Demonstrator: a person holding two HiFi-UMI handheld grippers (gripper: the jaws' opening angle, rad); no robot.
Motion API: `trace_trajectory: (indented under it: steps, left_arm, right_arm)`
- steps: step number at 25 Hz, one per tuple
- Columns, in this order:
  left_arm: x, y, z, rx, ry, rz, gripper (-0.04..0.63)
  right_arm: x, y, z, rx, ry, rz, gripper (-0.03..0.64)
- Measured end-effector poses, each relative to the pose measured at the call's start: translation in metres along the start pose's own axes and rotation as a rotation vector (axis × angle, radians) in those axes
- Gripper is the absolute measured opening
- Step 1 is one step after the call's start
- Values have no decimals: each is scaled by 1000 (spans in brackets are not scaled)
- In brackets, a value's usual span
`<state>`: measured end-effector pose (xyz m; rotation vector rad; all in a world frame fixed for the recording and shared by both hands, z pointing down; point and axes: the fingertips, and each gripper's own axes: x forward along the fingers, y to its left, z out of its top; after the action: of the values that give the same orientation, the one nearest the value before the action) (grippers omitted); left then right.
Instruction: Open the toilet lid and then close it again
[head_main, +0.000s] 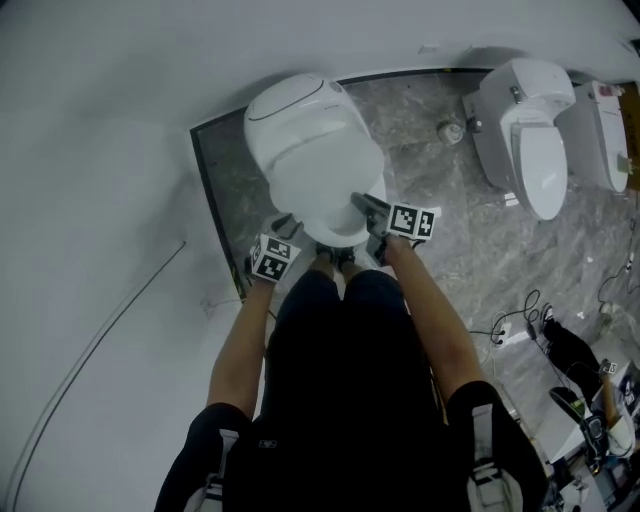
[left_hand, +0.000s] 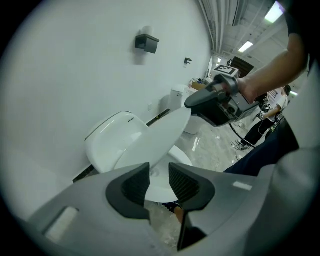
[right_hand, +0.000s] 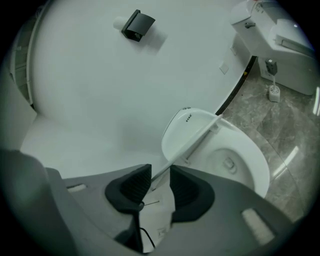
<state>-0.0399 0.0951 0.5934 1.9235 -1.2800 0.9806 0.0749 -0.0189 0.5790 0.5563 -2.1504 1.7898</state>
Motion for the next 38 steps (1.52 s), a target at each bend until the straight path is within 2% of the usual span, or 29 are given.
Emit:
trace_trajectory:
  steps: [4,8,17,25,30,38]
  left_arm:
    - [-16,-5,-17,-56,-6,20,123]
    - [-28,-9,-38,-120,7,54,123]
    - [-50,-22,-75,-196,20,89,123]
    - [-60,-25,-92,-255,16,124,123]
    - [-66,-29,-98,-290,-4,141,123]
    - [-71,-28,-127,-329,22,140,123]
  right_arm:
    - [-1,-5,-5,12,-1,38,118]
    - [-8,-18,-17,18,36,32,117]
    - [-12,-40,-40,28,82,40,115]
    - [-17,-68,-66,22,152,-12,117]
    - [-17,-84,-75,35,164,-39,117]
    - [-12,-102,-88,37,177,-80,121]
